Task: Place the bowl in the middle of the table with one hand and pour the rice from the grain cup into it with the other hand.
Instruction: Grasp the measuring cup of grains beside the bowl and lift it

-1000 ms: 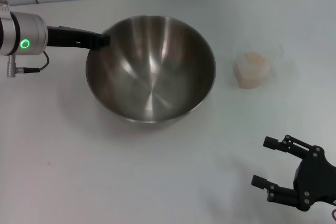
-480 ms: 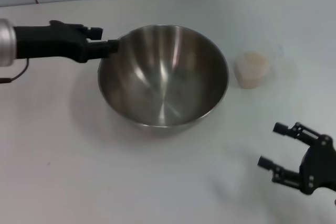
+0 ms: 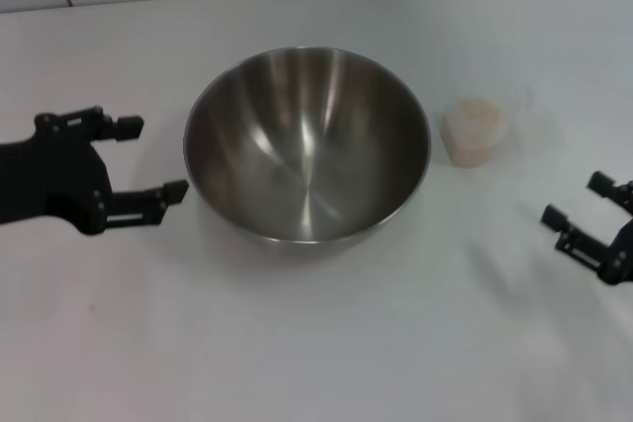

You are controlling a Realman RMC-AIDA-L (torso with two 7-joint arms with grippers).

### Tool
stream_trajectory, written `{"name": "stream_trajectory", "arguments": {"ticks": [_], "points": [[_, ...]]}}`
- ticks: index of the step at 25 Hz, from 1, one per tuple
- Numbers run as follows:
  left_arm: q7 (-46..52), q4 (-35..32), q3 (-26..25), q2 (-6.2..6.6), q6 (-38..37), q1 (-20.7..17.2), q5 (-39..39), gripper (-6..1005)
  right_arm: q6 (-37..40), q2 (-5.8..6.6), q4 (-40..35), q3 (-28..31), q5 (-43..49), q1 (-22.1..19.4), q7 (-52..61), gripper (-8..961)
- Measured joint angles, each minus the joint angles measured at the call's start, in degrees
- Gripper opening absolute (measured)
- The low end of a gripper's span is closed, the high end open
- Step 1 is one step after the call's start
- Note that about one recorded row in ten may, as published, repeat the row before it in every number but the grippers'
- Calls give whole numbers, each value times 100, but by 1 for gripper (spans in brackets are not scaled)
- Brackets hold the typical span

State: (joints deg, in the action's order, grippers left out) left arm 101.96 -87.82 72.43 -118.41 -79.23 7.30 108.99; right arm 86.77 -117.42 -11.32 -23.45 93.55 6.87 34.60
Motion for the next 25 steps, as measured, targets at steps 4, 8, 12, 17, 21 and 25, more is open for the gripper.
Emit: {"name": "stream_trajectory", "arguments": {"ticks": [4, 8, 12, 17, 21, 25], "points": [[3, 38, 43, -12, 22, -129, 20, 838, -534, -174, -136, 594, -2, 133, -32, 801], [1, 225, 50, -19, 30, -88, 19, 844, -1171, -188, -17, 774, -6, 499, -109, 801], [-6, 334, 87, -26, 47, -28, 38, 844, -1700, -193, 232, 846, -14, 884, -351, 801], [4, 337, 176, -25, 103, -32, 42, 844, -1968, -199, 488, 1131, -72, 1204, -786, 801], [4, 364, 181, -21, 106, -30, 43, 844, -2064, -200, 510, 1289, -76, 1286, -844, 801], [4, 505, 183, -13, 107, 51, 41, 844, -2220, -193, 515, 1301, -91, 1417, -855, 801]]}}
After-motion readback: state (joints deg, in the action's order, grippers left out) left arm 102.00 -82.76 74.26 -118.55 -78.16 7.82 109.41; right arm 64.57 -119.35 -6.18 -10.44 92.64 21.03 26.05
